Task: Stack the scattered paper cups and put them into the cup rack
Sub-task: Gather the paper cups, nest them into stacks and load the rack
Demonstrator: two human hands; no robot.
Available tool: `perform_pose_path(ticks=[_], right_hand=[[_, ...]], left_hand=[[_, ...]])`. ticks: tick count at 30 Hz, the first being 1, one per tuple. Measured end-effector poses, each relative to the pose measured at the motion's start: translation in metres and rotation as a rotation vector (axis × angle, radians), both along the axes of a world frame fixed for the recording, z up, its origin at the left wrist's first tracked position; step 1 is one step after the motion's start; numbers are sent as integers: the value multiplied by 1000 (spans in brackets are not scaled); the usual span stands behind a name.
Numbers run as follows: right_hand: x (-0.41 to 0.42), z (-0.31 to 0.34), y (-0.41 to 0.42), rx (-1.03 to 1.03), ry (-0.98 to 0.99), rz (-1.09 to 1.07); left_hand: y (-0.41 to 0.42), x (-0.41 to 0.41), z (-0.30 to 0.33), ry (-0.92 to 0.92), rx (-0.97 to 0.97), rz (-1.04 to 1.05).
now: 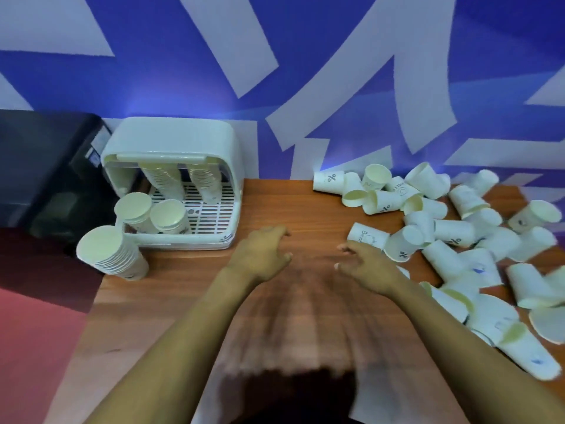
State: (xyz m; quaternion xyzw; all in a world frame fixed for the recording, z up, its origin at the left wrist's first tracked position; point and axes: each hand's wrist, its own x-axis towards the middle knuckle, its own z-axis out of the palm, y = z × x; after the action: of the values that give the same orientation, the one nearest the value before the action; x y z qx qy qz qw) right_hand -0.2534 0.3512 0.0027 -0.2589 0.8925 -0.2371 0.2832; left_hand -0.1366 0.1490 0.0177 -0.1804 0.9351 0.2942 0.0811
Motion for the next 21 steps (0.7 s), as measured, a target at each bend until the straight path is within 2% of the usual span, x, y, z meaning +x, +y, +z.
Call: perform_pose_path(ticks=[7,14,21], right_hand=[[-65,-23,85,145,-16,11],[-71,-54,90,220,150,257],[-87,-78,99,166,184,292]], left_hand=[[92,-59,-23,-121,39,-68],[103,-109,-28,-199,-96,-97],[115,-166,-46,-249,-223,-172]])
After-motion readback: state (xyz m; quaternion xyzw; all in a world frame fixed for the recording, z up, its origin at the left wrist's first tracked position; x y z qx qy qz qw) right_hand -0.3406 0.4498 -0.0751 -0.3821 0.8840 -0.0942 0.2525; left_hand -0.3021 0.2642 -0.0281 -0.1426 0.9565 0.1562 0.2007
